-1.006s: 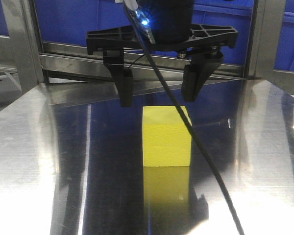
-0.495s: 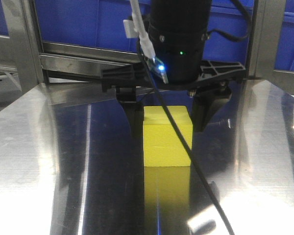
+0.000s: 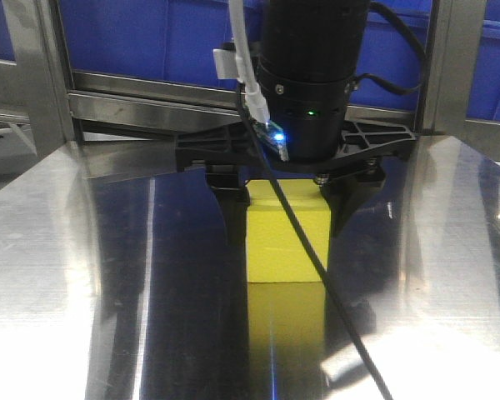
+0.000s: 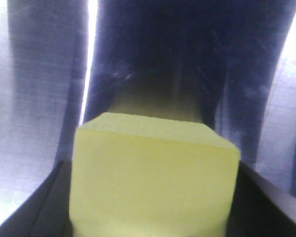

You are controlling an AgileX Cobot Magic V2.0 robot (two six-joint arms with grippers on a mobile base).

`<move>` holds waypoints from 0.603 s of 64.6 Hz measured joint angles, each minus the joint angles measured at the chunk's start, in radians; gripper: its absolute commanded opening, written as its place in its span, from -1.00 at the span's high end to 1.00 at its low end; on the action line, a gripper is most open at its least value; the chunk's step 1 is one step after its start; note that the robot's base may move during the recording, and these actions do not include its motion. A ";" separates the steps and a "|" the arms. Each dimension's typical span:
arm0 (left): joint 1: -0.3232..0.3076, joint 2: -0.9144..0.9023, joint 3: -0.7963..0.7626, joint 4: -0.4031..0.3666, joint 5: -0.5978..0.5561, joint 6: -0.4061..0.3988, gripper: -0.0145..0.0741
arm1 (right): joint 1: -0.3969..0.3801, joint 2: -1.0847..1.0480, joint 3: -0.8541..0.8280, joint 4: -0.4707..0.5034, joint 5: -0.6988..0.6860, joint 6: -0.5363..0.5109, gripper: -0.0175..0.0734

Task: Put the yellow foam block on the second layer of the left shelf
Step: 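Lift the yellow cube with the right gripper off the table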

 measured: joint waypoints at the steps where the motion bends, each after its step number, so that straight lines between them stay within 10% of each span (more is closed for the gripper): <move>1: 0.000 0.000 0.000 0.000 0.000 0.000 0.36 | -0.002 -0.002 0.000 0.000 0.000 -0.002 0.07; 17: 0.000 0.000 0.000 0.000 0.000 0.000 0.36 | -0.099 -0.126 0.029 0.004 -0.053 -0.157 0.07; 39: 0.000 0.000 0.000 0.000 0.000 0.000 0.36 | -0.428 -0.449 0.230 0.019 -0.038 -0.395 0.12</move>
